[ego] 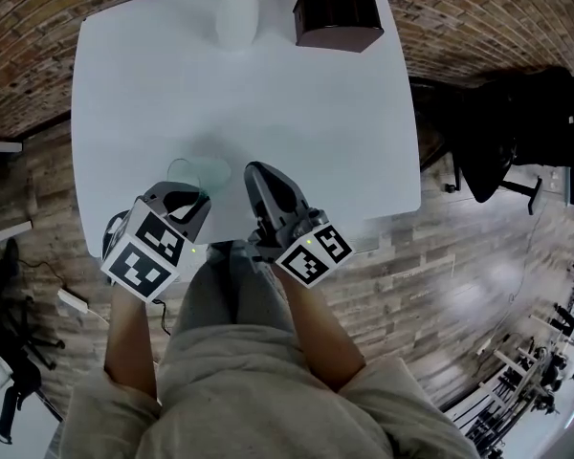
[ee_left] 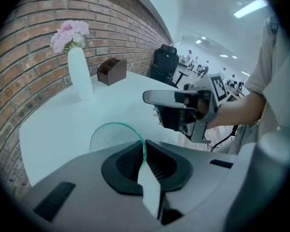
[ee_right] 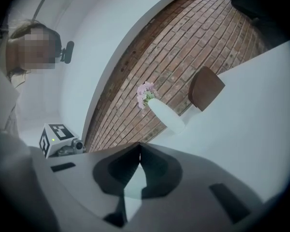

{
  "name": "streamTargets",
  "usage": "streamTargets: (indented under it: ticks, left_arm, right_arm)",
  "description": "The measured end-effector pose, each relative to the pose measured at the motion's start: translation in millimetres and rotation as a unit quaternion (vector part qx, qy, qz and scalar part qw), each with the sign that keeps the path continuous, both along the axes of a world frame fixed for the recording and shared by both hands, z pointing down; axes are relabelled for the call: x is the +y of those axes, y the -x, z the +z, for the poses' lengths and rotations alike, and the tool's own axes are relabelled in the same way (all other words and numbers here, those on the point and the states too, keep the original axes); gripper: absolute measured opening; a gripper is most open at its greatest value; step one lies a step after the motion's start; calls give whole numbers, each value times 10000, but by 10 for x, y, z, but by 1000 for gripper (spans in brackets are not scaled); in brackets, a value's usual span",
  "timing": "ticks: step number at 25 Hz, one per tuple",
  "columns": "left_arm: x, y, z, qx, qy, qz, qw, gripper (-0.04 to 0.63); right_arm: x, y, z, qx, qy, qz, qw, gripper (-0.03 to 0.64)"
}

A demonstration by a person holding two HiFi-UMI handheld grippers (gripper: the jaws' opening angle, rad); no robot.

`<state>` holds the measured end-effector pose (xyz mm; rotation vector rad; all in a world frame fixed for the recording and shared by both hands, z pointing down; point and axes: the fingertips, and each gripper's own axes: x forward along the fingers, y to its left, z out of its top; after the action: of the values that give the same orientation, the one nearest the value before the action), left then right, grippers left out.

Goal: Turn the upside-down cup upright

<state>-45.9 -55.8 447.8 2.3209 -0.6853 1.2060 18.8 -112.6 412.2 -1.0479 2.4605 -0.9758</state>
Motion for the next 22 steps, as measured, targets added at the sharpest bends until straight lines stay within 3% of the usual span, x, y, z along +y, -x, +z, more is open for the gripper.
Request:
streamTargets:
  ticks: [7, 22]
  left_arm:
    - [4, -85, 58, -428, 122, 444, 9980, 21]
    - [26, -118, 149, -1153, 425, 972, 9877, 23]
  right_arm:
    - [37, -42, 43, 158, 34, 16, 9999, 9]
    - [140, 58, 219, 606, 134, -83, 9980, 9]
